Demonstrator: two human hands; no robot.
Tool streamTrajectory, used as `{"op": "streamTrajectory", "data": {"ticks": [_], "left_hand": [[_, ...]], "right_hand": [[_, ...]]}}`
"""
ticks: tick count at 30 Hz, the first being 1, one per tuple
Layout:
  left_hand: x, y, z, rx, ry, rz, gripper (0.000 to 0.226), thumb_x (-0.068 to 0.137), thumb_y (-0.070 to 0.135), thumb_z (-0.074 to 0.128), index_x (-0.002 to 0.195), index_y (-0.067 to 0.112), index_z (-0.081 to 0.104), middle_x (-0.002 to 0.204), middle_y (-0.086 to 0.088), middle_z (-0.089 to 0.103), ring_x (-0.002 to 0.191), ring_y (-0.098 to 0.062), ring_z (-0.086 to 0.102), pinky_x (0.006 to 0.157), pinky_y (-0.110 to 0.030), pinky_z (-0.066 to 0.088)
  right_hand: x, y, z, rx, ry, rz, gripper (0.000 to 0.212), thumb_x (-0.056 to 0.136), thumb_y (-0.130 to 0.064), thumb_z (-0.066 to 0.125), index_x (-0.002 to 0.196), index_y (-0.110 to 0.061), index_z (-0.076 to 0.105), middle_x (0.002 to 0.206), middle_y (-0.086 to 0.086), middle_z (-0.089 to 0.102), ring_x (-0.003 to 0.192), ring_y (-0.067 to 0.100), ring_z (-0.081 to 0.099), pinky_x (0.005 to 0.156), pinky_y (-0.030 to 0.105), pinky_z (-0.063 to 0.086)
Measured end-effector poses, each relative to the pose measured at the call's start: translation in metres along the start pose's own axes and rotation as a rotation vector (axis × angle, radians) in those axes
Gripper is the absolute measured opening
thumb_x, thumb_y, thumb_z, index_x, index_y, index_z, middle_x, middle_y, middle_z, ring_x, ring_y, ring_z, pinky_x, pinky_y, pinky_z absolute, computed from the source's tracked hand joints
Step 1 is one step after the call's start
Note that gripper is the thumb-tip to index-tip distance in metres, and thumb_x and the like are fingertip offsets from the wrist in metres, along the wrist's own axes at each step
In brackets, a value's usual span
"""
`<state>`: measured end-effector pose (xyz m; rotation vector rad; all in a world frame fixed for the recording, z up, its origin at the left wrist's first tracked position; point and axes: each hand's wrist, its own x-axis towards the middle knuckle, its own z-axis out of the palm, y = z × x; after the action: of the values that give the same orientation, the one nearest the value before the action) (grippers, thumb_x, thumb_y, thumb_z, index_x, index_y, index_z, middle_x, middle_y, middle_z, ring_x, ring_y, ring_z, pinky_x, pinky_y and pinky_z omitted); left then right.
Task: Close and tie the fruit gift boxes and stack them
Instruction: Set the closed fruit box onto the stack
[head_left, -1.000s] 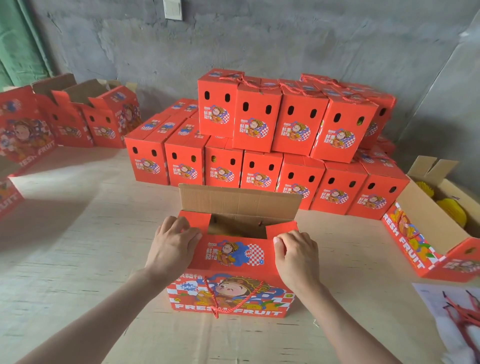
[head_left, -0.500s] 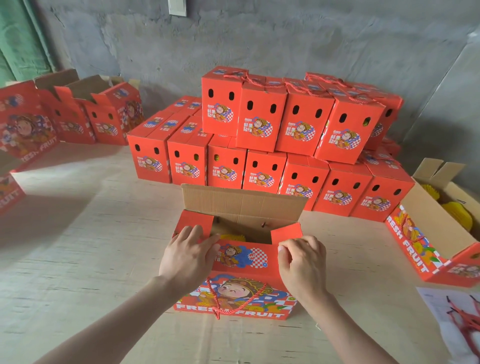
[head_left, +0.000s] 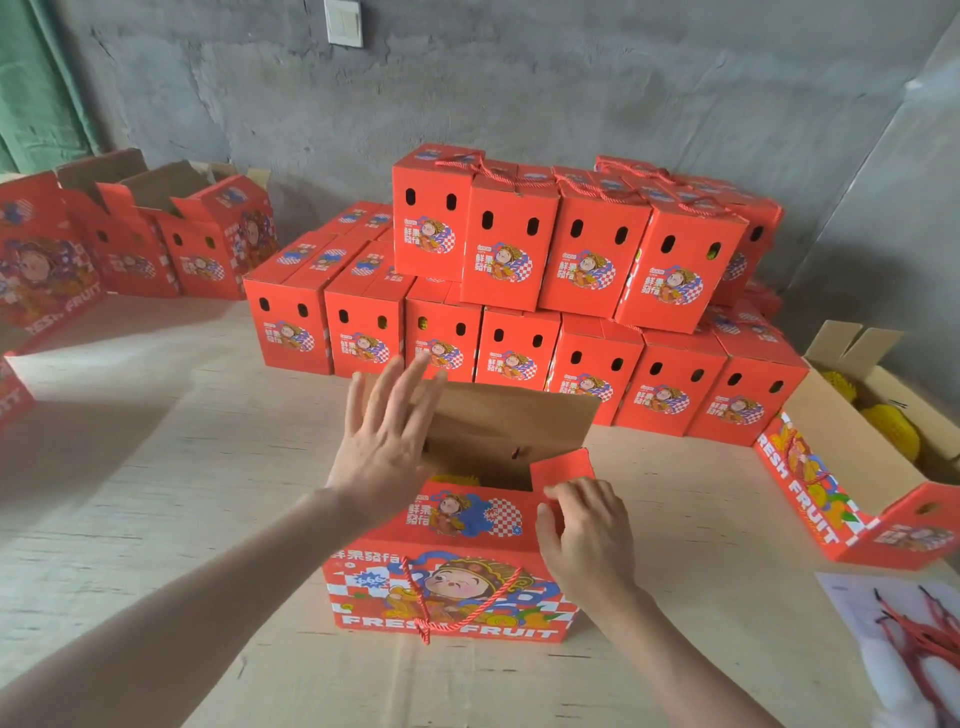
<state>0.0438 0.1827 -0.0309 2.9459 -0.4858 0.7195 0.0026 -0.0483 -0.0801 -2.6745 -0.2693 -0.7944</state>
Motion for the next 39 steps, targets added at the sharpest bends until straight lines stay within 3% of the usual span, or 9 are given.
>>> {"op": "streamTrajectory", "data": {"ticks": [1, 3, 6, 8, 12, 19, 22, 27, 39], "left_hand": [[0.011, -0.003, 0.000, 0.037, -0.057, -0.013, 0.116, 0.078, 0.045, 0.067, 0.148, 0.018, -0.022, 0.158, -0.004, -0.017, 0.142, -0.023, -0.024, 0.110, -0.051, -0.023], [0.025, -0.007, 0.004, 0.071, -0.141, -0.073, 0.114, 0.084, 0.056, 0.057, 0.140, 0.021, -0.036, 0.159, 0.000, -0.003, 0.145, -0.019, -0.015, 0.105, -0.049, -0.030], [0.026, -0.005, -0.002, -0.053, -0.083, -0.012, 0.073, 0.088, 0.048, 0.058, 0.148, 0.019, 0.028, 0.129, -0.004, 0.052, 0.129, -0.026, 0.041, 0.116, -0.052, 0.004], [0.017, -0.003, -0.001, -0.208, 0.121, 0.042, 0.039, 0.090, 0.036, 0.057, 0.119, 0.011, 0.065, 0.104, -0.009, 0.066, 0.102, -0.033, 0.061, 0.097, -0.050, 0.040], [-0.006, 0.000, 0.004, -0.352, 0.028, -0.005, 0.033, 0.092, 0.030, 0.053, 0.076, 0.006, 0.070, 0.076, -0.007, 0.066, 0.072, -0.029, 0.062, 0.060, -0.033, 0.050], [-0.016, -0.014, 0.024, -0.351, -0.208, -0.093, 0.042, 0.084, 0.050, 0.063, 0.112, 0.020, 0.058, 0.122, 0.005, 0.057, 0.117, -0.019, 0.046, 0.099, -0.032, 0.034], [-0.005, -0.024, 0.026, -0.288, -0.331, -0.094, 0.054, 0.079, 0.065, 0.057, 0.116, 0.026, 0.048, 0.128, 0.008, 0.050, 0.124, -0.017, 0.040, 0.109, -0.035, 0.021], [0.021, -0.036, 0.021, -0.115, -0.696, -0.026, 0.110, 0.063, 0.087, 0.025, 0.152, 0.024, 0.012, 0.156, -0.004, 0.022, 0.144, -0.023, 0.018, 0.117, -0.048, 0.007], [0.020, -0.039, 0.036, 0.078, -0.523, 0.184, 0.105, 0.061, 0.081, -0.003, 0.152, 0.028, 0.008, 0.137, -0.005, 0.046, 0.123, -0.026, 0.045, 0.104, -0.037, 0.034]], "right_hand": [[0.000, -0.001, -0.001, 0.013, -0.011, 0.015, 0.033, 0.087, -0.034, 0.047, 0.089, -0.011, 0.071, 0.086, 0.004, 0.069, 0.081, 0.024, 0.064, 0.071, 0.034, 0.052], [-0.001, -0.001, -0.003, 0.025, -0.010, 0.021, 0.038, 0.089, -0.038, 0.042, 0.092, -0.013, 0.071, 0.088, 0.003, 0.070, 0.083, 0.023, 0.064, 0.073, 0.034, 0.051], [-0.002, 0.001, -0.001, 0.035, 0.035, 0.005, 0.042, 0.089, -0.040, 0.039, 0.086, -0.014, 0.072, 0.086, 0.003, 0.068, 0.082, 0.023, 0.063, 0.072, 0.035, 0.052], [-0.002, 0.004, 0.002, 0.063, 0.094, -0.009, 0.040, 0.088, -0.036, 0.043, 0.082, -0.012, 0.073, 0.085, 0.004, 0.065, 0.081, 0.023, 0.060, 0.072, 0.032, 0.049], [-0.005, 0.010, 0.009, 0.158, 0.230, -0.048, 0.026, 0.084, -0.022, 0.051, 0.073, -0.007, 0.069, 0.080, 0.006, 0.058, 0.078, 0.023, 0.053, 0.069, 0.028, 0.044], [-0.001, 0.018, 0.001, 0.317, 0.322, 0.097, 0.028, 0.086, -0.029, 0.054, 0.082, -0.002, 0.059, 0.082, 0.005, 0.057, 0.081, 0.016, 0.047, 0.072, 0.032, 0.043], [0.028, 0.026, -0.007, 0.250, 0.014, 0.039, 0.035, 0.091, -0.027, 0.057, 0.115, -0.002, 0.061, 0.119, 0.013, 0.059, 0.115, 0.027, 0.051, 0.101, 0.027, 0.034], [0.068, 0.031, -0.004, -0.032, -0.750, -0.143, 0.052, 0.097, -0.058, 0.027, 0.147, -0.046, 0.019, 0.161, -0.006, 0.007, 0.148, 0.019, 0.004, 0.118, 0.044, 0.004], [0.082, 0.039, -0.003, -0.151, -0.829, -0.218, 0.082, 0.068, -0.083, 0.006, 0.145, -0.055, 0.006, 0.151, 0.003, 0.026, 0.132, 0.025, 0.028, 0.106, 0.044, 0.036]]}}
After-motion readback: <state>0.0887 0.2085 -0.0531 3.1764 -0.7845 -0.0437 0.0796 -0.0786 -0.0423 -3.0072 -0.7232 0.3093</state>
